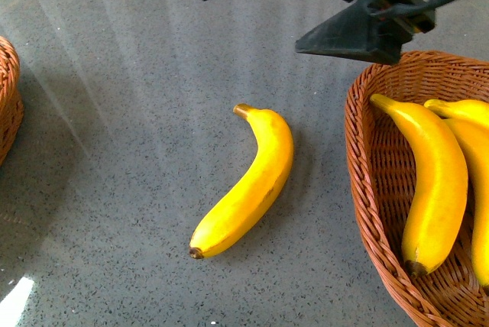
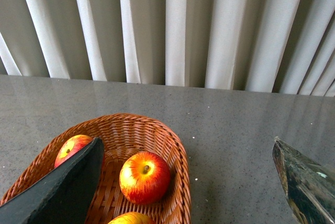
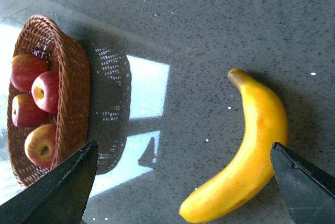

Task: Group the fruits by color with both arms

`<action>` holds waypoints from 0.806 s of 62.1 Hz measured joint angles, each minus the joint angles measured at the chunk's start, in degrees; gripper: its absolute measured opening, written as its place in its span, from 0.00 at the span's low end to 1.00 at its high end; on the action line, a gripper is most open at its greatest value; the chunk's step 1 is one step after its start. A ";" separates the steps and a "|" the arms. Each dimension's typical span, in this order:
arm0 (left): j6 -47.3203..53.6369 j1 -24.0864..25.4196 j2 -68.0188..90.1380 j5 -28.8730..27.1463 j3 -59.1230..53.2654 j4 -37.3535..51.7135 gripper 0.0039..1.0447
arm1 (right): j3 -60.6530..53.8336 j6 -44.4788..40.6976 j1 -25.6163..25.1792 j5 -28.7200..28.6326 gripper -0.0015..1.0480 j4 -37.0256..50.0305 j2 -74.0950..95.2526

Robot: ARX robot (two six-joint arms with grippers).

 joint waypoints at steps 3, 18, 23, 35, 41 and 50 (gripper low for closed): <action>0.02 0.00 0.00 0.00 0.00 0.00 0.91 | 2.10 1.75 1.07 0.37 0.91 -1.57 1.73; 0.00 0.00 0.00 -0.02 0.00 0.00 0.91 | 4.94 9.99 4.20 3.96 0.91 -7.23 5.95; 0.02 0.00 0.00 -0.02 0.00 0.00 0.91 | 4.94 12.79 4.68 4.63 0.91 -8.20 6.45; 0.02 0.00 0.00 -0.02 0.00 0.00 0.91 | 5.05 19.41 6.73 5.90 0.91 -10.40 8.68; 0.02 0.00 0.00 0.00 0.00 0.00 0.91 | 5.27 21.90 8.22 6.60 0.91 -11.54 9.90; 0.02 0.00 0.00 -0.02 0.00 0.00 0.91 | 5.92 24.33 9.57 7.39 0.91 -12.70 11.06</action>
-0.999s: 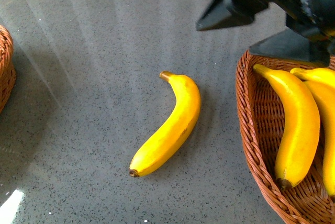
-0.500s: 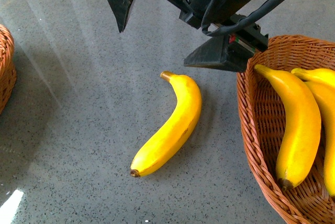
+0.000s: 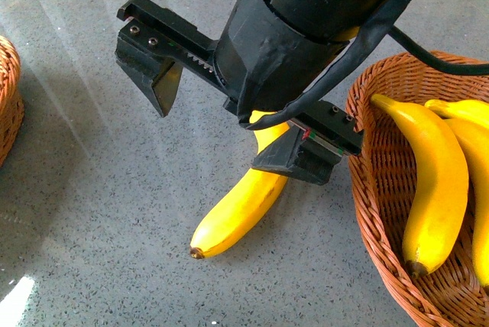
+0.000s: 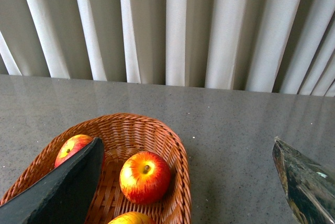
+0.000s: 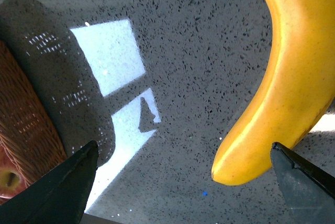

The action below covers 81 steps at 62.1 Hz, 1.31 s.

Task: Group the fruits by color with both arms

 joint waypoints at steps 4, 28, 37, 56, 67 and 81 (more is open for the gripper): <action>-0.02 0.00 0.00 0.02 0.00 0.00 0.91 | 0.24 0.87 0.33 0.22 0.91 -0.46 0.33; -0.02 0.00 0.00 0.02 0.00 0.00 0.91 | 4.39 4.24 0.79 0.63 0.91 -4.17 3.72; -0.02 0.00 0.00 0.00 0.00 0.00 0.91 | 4.70 4.46 0.85 0.83 0.91 -5.07 3.82; 0.00 0.00 0.00 0.02 0.00 0.00 0.91 | 4.72 5.16 0.81 1.75 0.91 -5.42 3.82; 0.00 0.00 0.00 0.00 0.00 0.00 0.91 | 4.17 5.70 -0.39 3.08 0.91 -5.18 3.65; -0.02 0.00 0.00 0.00 0.00 0.00 0.91 | 1.14 5.88 -1.01 3.43 0.91 -4.00 2.21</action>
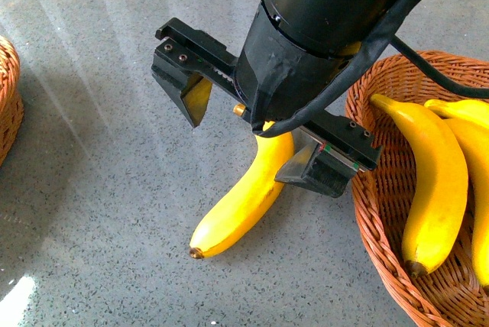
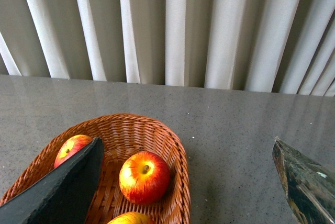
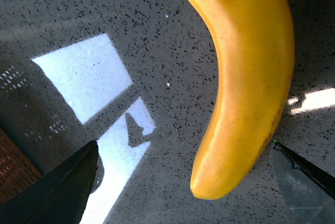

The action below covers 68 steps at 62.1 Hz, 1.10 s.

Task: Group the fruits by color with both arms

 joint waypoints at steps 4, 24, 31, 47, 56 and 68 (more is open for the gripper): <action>0.02 0.00 0.00 0.02 0.00 0.00 0.91 | -0.11 0.02 0.02 -0.02 0.91 0.07 -0.15; 0.02 0.00 0.00 0.00 0.00 0.00 0.91 | -1.60 0.20 0.26 0.20 0.91 0.35 -0.57; 0.02 0.00 0.00 0.00 0.00 0.00 0.91 | -2.23 0.52 0.81 0.39 0.91 0.33 -0.57; 0.02 0.00 0.00 0.00 0.00 0.00 0.91 | -3.13 1.53 1.79 0.52 0.91 0.66 -0.57; 0.02 0.00 0.00 0.02 0.00 0.00 0.91 | -4.07 1.88 1.99 0.83 0.91 0.83 -0.57; 0.00 0.00 0.00 0.00 0.00 0.00 0.91 | -4.31 2.21 2.19 0.92 0.91 1.05 -0.57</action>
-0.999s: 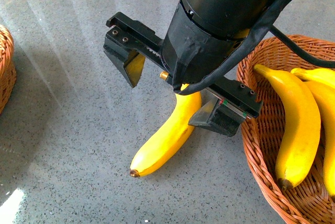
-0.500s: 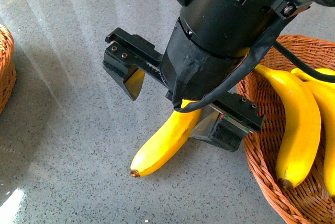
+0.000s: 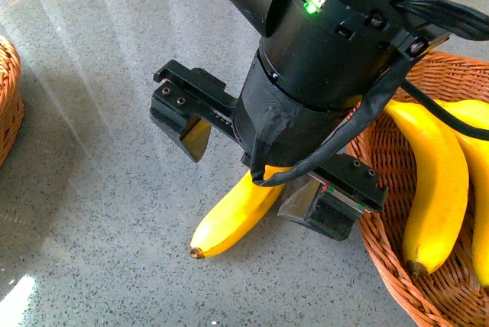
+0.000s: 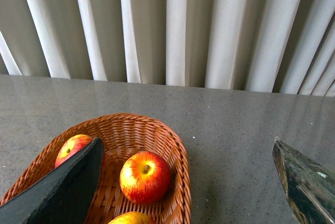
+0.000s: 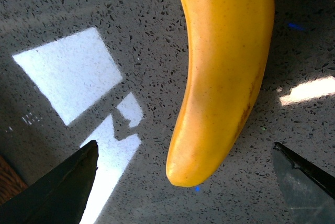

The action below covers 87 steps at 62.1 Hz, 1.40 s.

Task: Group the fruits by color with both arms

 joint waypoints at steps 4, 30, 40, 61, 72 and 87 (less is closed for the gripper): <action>0.02 0.00 0.00 0.00 0.00 0.00 0.91 | 0.00 0.07 0.00 0.15 0.91 0.02 0.00; 0.00 0.00 0.00 0.00 0.00 0.00 0.91 | 2.67 0.09 -0.31 0.20 0.91 0.02 4.11; 0.02 0.00 0.00 0.00 0.00 0.00 0.91 | 3.63 0.04 -0.55 0.24 0.91 -0.09 5.55; 0.02 0.00 0.00 0.00 0.00 0.00 0.91 | 2.78 -0.13 -0.87 0.31 0.91 0.81 6.80; 0.02 0.00 0.00 0.02 0.00 0.00 0.91 | 1.07 -0.28 -1.05 0.11 0.91 1.55 6.80; 0.00 0.00 0.00 0.00 0.00 0.00 0.91 | 0.28 -0.26 -1.05 -0.09 0.90 2.10 6.54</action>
